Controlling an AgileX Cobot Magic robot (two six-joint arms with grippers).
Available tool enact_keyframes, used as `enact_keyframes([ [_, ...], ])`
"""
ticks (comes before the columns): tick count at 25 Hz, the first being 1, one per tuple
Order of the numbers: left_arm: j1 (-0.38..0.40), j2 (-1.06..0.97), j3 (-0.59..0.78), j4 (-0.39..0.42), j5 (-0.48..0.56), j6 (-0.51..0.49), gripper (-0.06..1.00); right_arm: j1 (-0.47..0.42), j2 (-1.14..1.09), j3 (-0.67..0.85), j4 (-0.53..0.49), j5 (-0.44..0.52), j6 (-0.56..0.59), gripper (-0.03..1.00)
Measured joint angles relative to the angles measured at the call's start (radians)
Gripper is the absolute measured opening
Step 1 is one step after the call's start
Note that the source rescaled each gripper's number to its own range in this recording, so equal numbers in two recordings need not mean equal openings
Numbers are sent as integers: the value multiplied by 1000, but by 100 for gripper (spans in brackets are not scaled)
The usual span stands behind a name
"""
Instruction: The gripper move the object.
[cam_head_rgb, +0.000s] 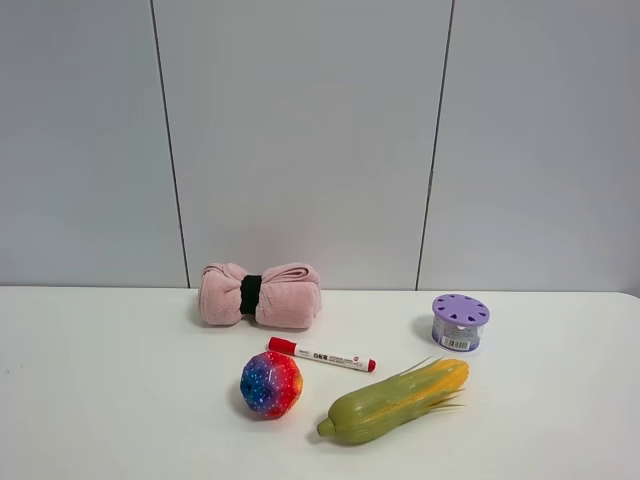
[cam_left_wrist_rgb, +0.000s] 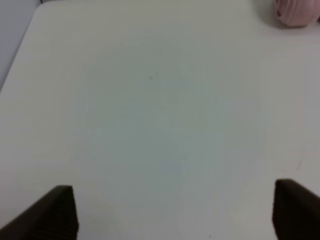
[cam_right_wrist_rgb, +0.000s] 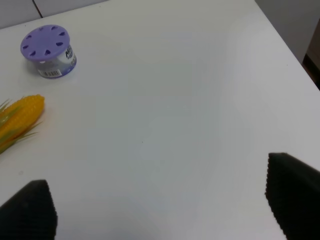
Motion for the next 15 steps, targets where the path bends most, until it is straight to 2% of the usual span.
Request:
enact_keyframes([
  [15, 0, 0, 0, 0, 0, 0, 100, 0, 0, 0, 0, 0, 0, 96],
])
